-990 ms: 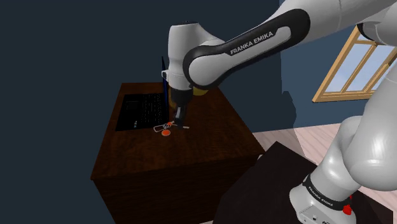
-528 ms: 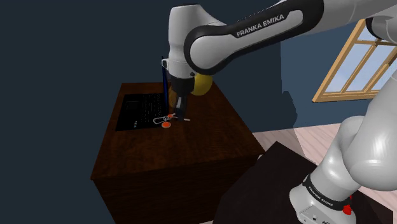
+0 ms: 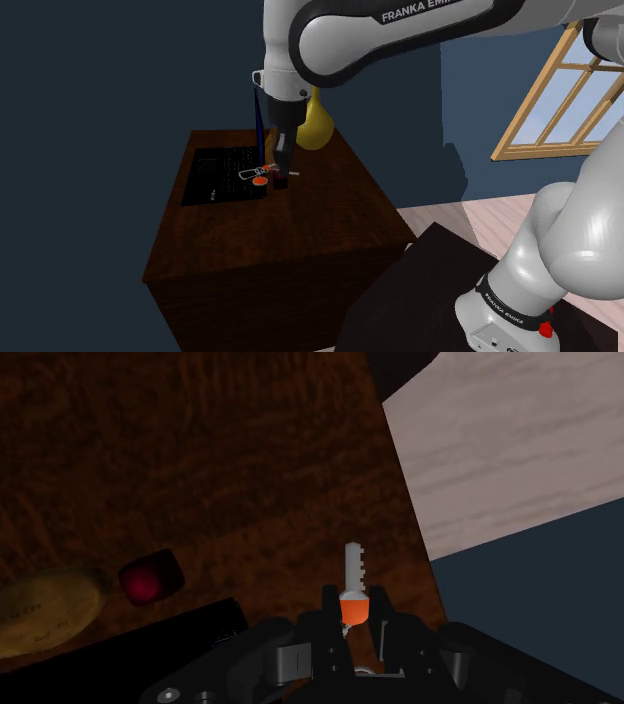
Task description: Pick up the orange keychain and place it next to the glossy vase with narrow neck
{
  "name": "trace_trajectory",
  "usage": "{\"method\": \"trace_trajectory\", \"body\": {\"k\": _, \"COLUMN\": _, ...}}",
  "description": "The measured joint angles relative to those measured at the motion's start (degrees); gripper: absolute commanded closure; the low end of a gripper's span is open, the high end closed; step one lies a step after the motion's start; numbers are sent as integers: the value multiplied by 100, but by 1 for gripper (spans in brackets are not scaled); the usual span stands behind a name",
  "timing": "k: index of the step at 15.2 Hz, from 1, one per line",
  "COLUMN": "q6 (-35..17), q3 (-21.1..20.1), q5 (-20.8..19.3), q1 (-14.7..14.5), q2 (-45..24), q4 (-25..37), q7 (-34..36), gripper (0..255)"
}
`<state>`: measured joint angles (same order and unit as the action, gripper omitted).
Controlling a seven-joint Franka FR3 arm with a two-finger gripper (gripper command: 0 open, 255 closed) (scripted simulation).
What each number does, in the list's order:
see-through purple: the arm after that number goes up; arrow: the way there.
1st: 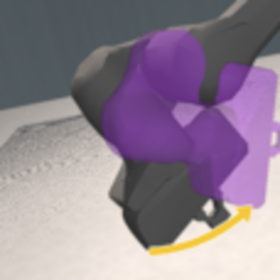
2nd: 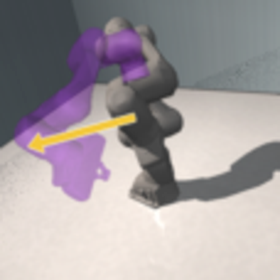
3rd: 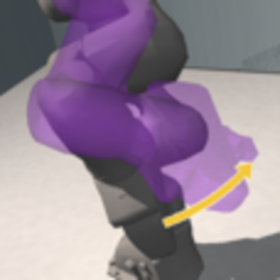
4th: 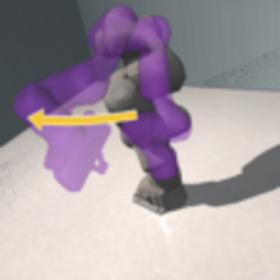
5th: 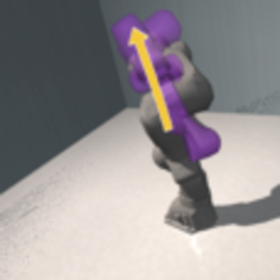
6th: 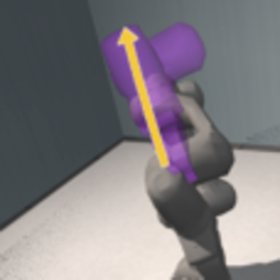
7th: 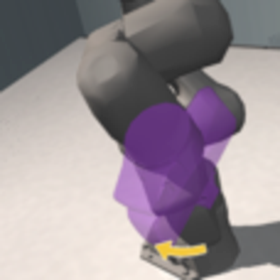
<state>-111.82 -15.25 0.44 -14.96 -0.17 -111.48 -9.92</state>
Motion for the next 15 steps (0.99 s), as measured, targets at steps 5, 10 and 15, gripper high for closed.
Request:
{"method": "trace_trajectory", "body": {"k": 5, "q6": 375, "q3": 8, "q5": 19, "q1": 8, "q2": 75, "q4": 302, "q7": -21, "gripper": 255}}
{"method": "trace_trajectory", "body": {"k": 10, "q6": 749, "q3": 9, "q5": 28, "q1": 8, "q2": 112, "q4": 642, "q7": -20, "gripper": 255}}
{"method": "trace_trajectory", "body": {"k": 15, "q6": 1124, "q3": 17, "q5": 30, "q1": 16, "q2": 125, "q4": 1004, "q7": -32, "gripper": 255}}
